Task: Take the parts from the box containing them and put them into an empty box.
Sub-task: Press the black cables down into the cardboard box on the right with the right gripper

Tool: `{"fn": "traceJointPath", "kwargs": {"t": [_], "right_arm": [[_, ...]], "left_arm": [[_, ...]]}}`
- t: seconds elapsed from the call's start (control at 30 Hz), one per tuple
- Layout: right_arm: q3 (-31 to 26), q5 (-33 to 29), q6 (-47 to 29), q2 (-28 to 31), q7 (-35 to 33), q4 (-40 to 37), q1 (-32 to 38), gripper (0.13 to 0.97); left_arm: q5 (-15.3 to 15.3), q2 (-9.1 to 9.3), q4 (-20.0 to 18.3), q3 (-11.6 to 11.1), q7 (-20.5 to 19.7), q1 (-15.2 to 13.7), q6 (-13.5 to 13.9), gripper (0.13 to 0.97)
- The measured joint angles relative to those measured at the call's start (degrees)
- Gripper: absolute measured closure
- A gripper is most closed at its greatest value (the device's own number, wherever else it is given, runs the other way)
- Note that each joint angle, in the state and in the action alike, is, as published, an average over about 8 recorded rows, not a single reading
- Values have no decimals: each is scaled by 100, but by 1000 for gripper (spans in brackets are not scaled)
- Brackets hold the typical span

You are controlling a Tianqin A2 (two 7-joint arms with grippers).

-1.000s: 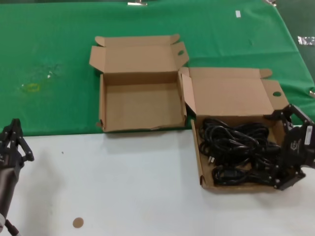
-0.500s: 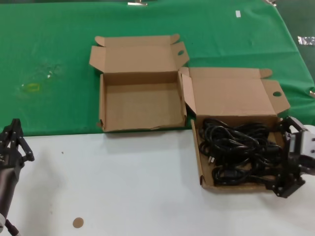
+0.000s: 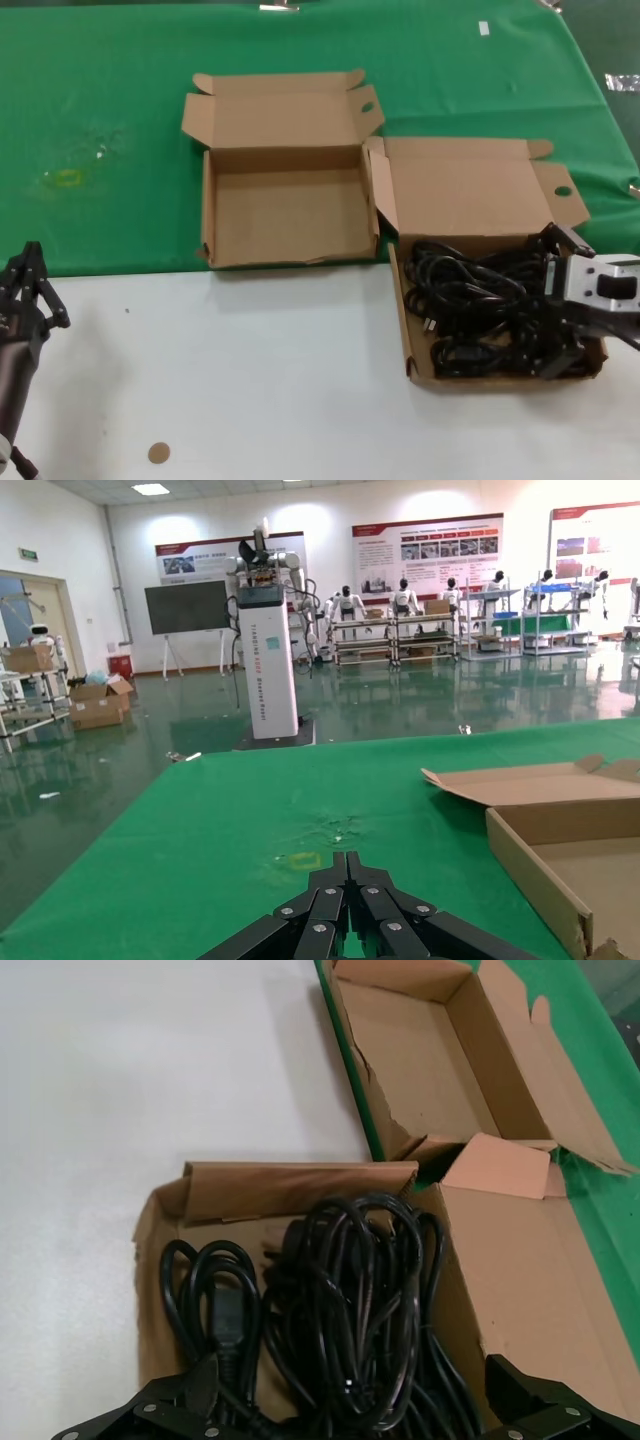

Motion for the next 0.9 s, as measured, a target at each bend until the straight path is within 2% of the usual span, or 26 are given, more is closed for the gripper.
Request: {"fn": "traceJointPath", "kwargs": {"t": [0.23, 0.53, 0.8, 0.9], "right_arm": [[452, -502, -334, -500, -224, -249, -120, 153], [895, -868, -645, -975, -496, -454, -217, 248], [1201, -1014, -845, -1185, -670, -524, -330, 415], [1295, -1045, -914, -1228, -710, -526, -369, 415]], "left_arm": [[0, 0, 0, 0, 0, 0, 0, 945], [0, 0, 0, 0, -1, 0, 0, 945], [2, 0, 0, 0, -4, 0, 0, 945], [2, 0, 0, 0, -4, 0, 0, 945]]}}
